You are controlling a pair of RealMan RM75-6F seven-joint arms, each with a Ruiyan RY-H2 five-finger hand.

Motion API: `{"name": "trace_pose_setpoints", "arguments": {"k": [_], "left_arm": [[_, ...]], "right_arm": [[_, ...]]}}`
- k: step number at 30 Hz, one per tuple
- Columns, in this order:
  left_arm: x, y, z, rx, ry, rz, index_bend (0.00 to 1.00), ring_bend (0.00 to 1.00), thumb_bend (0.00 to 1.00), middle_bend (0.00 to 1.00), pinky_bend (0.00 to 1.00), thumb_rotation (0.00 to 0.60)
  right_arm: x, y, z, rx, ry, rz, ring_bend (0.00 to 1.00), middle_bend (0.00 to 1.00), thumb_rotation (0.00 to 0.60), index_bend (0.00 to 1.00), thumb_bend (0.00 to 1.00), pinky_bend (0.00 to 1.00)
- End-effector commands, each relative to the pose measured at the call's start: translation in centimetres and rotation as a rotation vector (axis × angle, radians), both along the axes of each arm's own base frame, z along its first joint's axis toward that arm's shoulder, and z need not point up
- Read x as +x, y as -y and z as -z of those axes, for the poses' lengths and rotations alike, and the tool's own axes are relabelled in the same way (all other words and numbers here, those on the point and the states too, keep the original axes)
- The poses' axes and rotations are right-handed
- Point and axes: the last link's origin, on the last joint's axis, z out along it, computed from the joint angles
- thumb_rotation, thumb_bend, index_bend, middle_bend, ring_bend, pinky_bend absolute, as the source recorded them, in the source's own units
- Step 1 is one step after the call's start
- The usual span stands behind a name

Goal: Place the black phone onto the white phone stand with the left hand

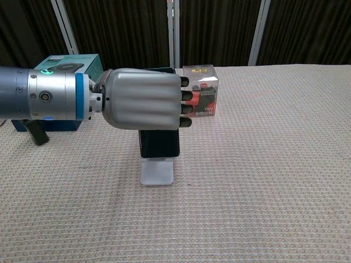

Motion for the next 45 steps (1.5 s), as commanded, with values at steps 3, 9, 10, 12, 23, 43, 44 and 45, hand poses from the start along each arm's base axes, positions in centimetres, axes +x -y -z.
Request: {"name": "trace_pose_setpoints", "arguments": {"k": [3,9,10,12,23,43,44,45], "left_arm": [[0.1,0.1,0.4,0.007,-0.023,0.011,0.46,0.39,0.00,0.36,0.39,0.600],[0.0,0.1,0.4,0.016,-0.044,0.015,0.45,0.38,0.00,0.35,0.38,0.600],[-0.1,0.1,0.4,0.016,-0.047,0.010,0.45,0.36,0.00,0.34,0.37,0.600],[-0.2,0.1,0.5,0.020,-0.053,0.006,0.41,0.31,0.00,0.29,0.35,0.600],[-0.3,0.3,-0.3,0.056,-0.023,0.023,0.00,0.00,0.00,0.00,0.11,0.600],[-7.3,1.9,-14.8,0.168,0.798,-0.712,0.00,0.00,0.00,0.00,0.00,0.600],[-9.2,3.0,-15.7,0.163,0.839,-0.817,0.00,0.00,0.00,0.00,0.00,0.600],[-9.6,3.4,-16.0,0.160,0.846,-0.841,0.00,0.00,0.00,0.00,0.00,0.600]], "right_arm": [[0.0,0.0,0.0,0.001,0.001,0.000,0.00,0.00,0.600,0.00,0.00,0.00],[0.0,0.0,0.0,0.004,0.000,0.001,0.00,0.00,0.600,0.00,0.00,0.00],[0.0,0.0,0.0,0.004,0.000,0.001,0.00,0.00,0.600,0.00,0.00,0.00],[0.0,0.0,0.0,0.004,0.001,0.002,0.00,0.00,0.600,0.00,0.00,0.00],[0.1,0.0,0.1,0.009,-0.002,-0.002,0.00,0.00,0.600,0.00,0.00,0.00],[0.5,-0.6,0.1,0.012,0.006,-0.026,0.00,0.00,0.600,0.00,0.00,0.00],[0.6,-0.7,0.1,0.012,0.007,-0.029,0.00,0.00,0.600,0.00,0.00,0.00],[0.6,-0.8,0.0,0.012,0.007,-0.029,0.00,0.00,0.600,0.00,0.00,0.00]]}}
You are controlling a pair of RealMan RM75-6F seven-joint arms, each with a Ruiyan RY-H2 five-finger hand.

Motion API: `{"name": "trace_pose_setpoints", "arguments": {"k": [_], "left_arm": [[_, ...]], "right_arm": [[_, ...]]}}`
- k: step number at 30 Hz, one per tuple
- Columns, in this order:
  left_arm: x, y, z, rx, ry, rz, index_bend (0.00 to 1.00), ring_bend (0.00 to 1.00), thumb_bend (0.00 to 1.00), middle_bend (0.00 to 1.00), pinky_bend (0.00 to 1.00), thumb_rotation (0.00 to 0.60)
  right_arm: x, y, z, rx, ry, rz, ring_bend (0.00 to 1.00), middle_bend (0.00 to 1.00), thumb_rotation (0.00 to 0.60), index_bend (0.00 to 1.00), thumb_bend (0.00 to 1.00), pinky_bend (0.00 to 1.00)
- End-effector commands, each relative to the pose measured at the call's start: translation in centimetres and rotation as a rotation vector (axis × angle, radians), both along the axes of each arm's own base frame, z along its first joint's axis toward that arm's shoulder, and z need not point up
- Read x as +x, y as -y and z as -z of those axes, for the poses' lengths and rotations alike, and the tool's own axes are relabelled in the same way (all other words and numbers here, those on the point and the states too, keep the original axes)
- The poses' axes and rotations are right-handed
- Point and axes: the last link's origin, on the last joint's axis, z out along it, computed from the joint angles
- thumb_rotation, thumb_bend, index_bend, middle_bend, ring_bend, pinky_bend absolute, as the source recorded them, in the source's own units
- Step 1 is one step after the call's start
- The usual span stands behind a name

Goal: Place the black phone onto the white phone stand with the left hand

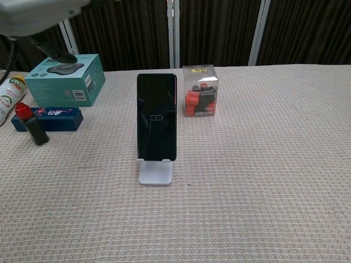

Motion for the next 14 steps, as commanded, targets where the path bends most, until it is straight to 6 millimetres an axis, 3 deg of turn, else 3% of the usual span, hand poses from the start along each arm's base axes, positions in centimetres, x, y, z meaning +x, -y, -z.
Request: {"name": "trace_pose_setpoints", "arguments": {"k": [1,2,7,11,14], "left_arm": [[-6.3,3.1,-4.4,-0.042,0.263,-0.362,0.00,0.00,0.00,0.00,0.00,0.600],[-8.1,4.3,-4.9,-0.060,0.306,-0.440,0.00,0.00,0.00,0.00,0.00,0.600],[-13.0,8.0,-6.0,-0.074,0.427,-0.573,0.00,0.00,0.00,0.00,0.00,0.600],[-15.5,9.7,-6.0,-0.070,0.481,-0.629,0.00,0.00,0.00,0.00,0.00,0.600],[-16.1,9.9,-5.8,-0.072,0.501,-0.630,0.00,0.00,0.00,0.00,0.00,0.600]], "right_arm": [[0.1,-0.1,0.0,-0.001,0.002,-0.002,0.00,0.00,0.600,0.00,0.00,0.00],[0.1,-0.2,-0.1,-0.002,0.002,-0.006,0.00,0.00,0.600,0.00,0.00,0.00],[0.3,-0.4,0.1,0.001,-0.005,-0.010,0.00,0.00,0.600,0.00,0.00,0.00],[0.3,-0.5,0.1,0.001,-0.006,-0.012,0.00,0.00,0.600,0.00,0.00,0.00],[0.5,-0.6,0.1,0.000,-0.007,-0.015,0.00,0.00,0.600,0.00,0.00,0.00]]}}
